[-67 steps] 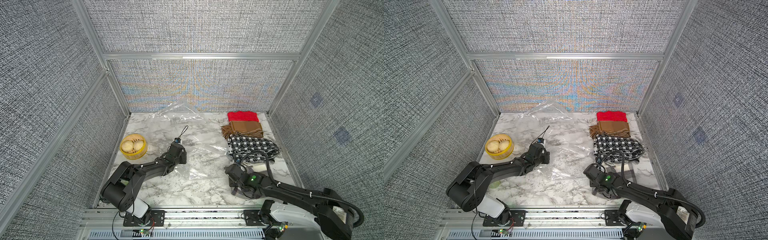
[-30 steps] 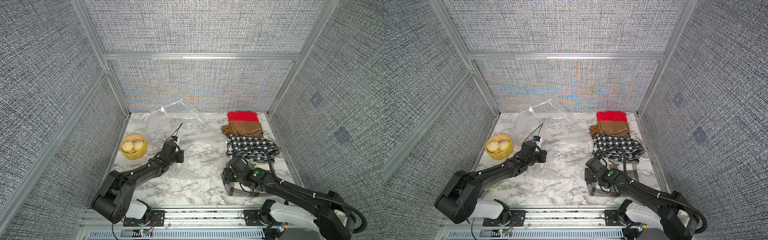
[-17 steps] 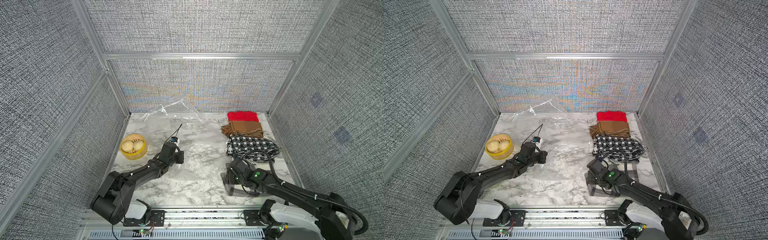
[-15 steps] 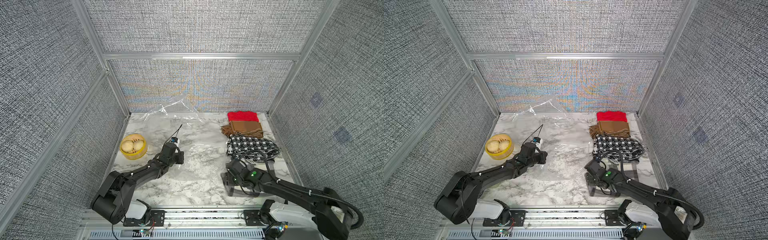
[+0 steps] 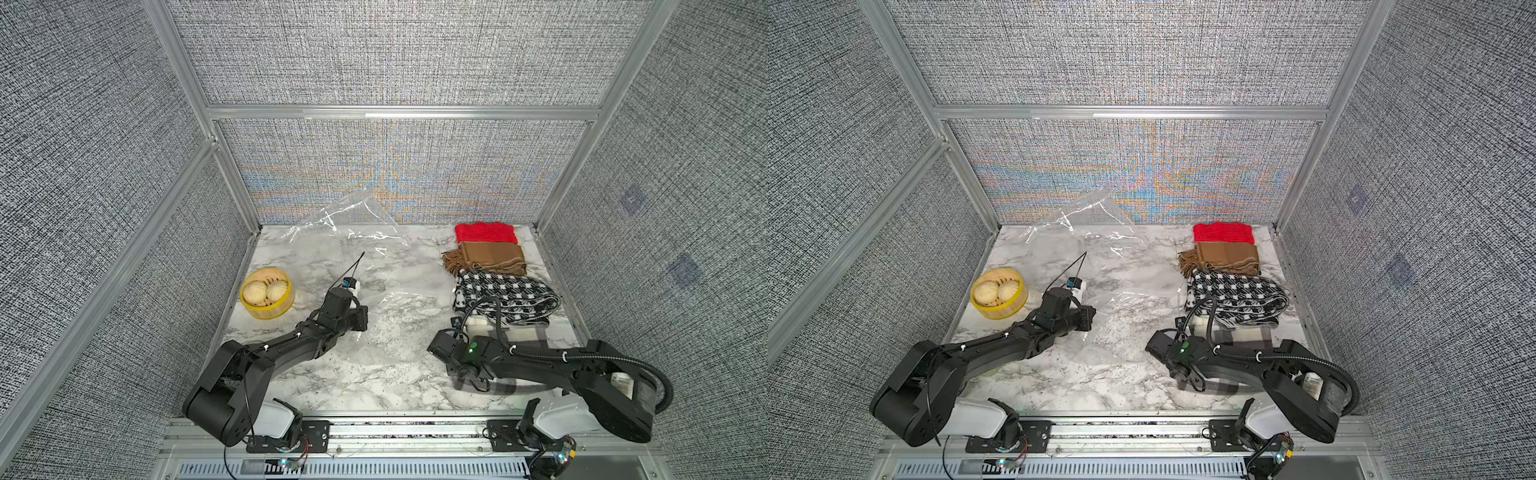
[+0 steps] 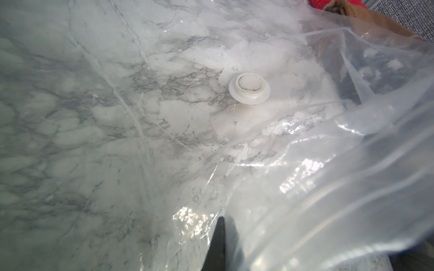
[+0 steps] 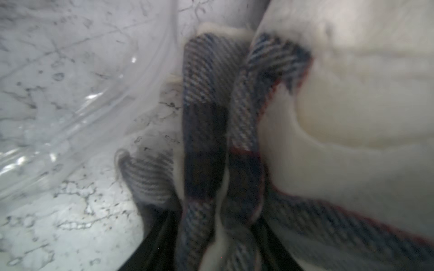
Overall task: Take the scarf out of the vacuum bag
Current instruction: Take out the scarf from the vacuum bag, then adjust the vacuum bag at the center of the board.
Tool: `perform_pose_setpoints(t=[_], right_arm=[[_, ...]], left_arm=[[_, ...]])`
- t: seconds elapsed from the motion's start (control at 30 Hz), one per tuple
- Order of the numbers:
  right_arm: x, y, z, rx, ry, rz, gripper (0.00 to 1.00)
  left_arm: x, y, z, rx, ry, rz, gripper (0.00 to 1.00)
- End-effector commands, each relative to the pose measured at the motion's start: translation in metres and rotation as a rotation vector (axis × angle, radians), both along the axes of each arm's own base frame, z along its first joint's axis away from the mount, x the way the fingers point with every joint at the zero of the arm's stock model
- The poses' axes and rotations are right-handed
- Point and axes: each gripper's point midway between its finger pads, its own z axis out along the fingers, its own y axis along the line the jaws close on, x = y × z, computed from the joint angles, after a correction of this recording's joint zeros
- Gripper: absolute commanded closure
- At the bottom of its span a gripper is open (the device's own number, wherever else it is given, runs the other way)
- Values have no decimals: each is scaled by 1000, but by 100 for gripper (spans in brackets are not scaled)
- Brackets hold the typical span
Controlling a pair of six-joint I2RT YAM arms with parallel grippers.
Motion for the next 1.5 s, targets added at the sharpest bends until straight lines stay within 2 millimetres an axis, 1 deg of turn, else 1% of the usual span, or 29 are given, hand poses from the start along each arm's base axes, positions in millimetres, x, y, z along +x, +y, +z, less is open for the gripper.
perform_pose_setpoints(t=[0.0,0.07,0.1,0.2,0.3,0.33,0.37,0.4,0.47,0.5,0.6,0.77,0.83,0.93,0.97,1.0,1.03,1.07,1.13,1.2,1.23,1.27,1.3,1.33,1.37,1.4,1.47], right_arm=[[-15,-23,-9,-46,80,-53,69],[-13,-32,-11,-33,96,-89,73],[-11,-30,-12,-8,100,-84,75],[-8,-34,-11,1,101,-106,76],[-2,-31,-4,6,79,-89,76],[0,-26,-2,24,73,-66,71],[1,-22,2,43,67,-55,58],[2,-18,7,61,52,-47,48],[6,-13,19,89,23,-38,38],[8,-12,25,100,7,-38,35],[12,-4,42,146,-26,-14,33],[18,7,63,206,-81,25,33],[23,18,77,257,-120,69,34],[35,47,108,398,-224,183,34],[41,56,122,450,-285,210,32],[47,67,134,506,-333,257,27],[51,74,143,543,-363,282,21],[59,78,149,566,-385,279,17],[74,84,151,590,-369,265,21],[92,92,141,597,-331,242,27],[103,91,137,586,-321,221,31],[115,88,130,561,-308,196,39],[127,81,121,526,-295,164,46],[137,76,116,503,-293,145,51],[147,75,110,493,-295,140,57],[155,78,106,506,-297,153,62],[169,91,102,529,-315,200,68]], left_arm=[[3,-3,5,-24,-12,0,100],[2,-3,5,-24,-13,-3,100],[2,-3,5,-24,-16,-3,100],[1,-1,5,-21,-17,-1,100],[0,-1,7,-21,-23,0,100],[0,0,6,-20,-21,1,100],[0,-1,7,-21,-21,-3,100],[0,-1,8,-22,-22,-4,100],[1,-2,10,-24,-25,-6,100],[1,-2,11,-27,-27,-7,100],[1,-4,15,-32,-30,-15,100],[1,-6,14,-32,-22,-20,100],[1,-6,15,-35,-24,-21,100],[0,-7,21,-51,-35,-29,100],[-1,-9,25,-64,-40,-38,100],[-3,-11,29,-74,-46,-51,100],[-3,-13,33,-86,-52,-61,100],[-4,-15,38,-97,-64,-71,100],[-4,-18,50,-117,-90,-92,100],[-5,-22,62,-137,-113,-113,100],[-5,-23,66,-143,-116,-118,100],[-6,-23,70,-146,-121,-121,100],[-6,-21,73,-139,-132,-113,100],[-6,-18,75,-128,-143,-97,100],[-7,-15,76,-119,-154,-90,100],[-8,-13,78,-117,-164,-91,100],[-11,-12,81,-120,-173,-91,100]])
